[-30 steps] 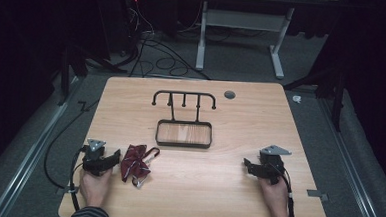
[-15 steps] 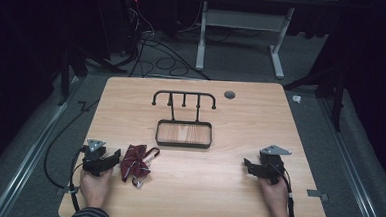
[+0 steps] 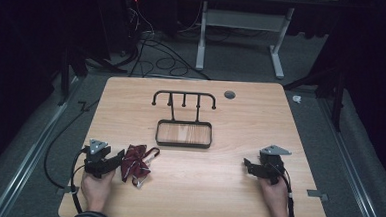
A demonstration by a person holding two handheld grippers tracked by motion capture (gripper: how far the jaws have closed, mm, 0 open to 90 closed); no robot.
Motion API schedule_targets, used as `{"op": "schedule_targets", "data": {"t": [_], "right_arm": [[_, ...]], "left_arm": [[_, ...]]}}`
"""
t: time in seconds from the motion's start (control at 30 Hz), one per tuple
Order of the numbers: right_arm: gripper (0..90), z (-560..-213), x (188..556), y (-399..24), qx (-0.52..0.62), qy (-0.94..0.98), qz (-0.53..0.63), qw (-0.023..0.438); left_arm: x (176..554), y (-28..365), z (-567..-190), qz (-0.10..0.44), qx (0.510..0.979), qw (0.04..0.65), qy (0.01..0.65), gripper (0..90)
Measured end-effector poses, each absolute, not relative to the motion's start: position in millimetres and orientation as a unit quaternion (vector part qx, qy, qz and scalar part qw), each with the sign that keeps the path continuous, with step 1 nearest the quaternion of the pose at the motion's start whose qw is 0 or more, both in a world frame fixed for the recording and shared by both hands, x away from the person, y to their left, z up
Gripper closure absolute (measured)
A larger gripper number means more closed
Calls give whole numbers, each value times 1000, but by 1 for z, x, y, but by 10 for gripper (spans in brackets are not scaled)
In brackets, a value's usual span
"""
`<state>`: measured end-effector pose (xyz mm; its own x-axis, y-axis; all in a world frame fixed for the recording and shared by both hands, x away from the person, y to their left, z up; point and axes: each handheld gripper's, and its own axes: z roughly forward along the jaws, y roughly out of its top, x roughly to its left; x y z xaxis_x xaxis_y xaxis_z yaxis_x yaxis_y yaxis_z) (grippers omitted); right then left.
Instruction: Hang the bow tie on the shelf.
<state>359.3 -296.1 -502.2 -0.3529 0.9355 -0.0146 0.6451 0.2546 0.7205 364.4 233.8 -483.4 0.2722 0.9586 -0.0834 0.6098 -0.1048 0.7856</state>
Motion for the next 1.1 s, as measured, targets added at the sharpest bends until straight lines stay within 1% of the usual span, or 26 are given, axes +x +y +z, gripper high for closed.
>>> {"op": "schedule_targets", "data": {"t": [0.6,1.1], "right_arm": [[296,-502,359,-296,521,758,318,228],[296,-502,359,-296,521,759,318,228]], "left_arm": [[363,206,-463,216,736,394,507,447],[358,179,-452,199,759,403,470,483]]}}
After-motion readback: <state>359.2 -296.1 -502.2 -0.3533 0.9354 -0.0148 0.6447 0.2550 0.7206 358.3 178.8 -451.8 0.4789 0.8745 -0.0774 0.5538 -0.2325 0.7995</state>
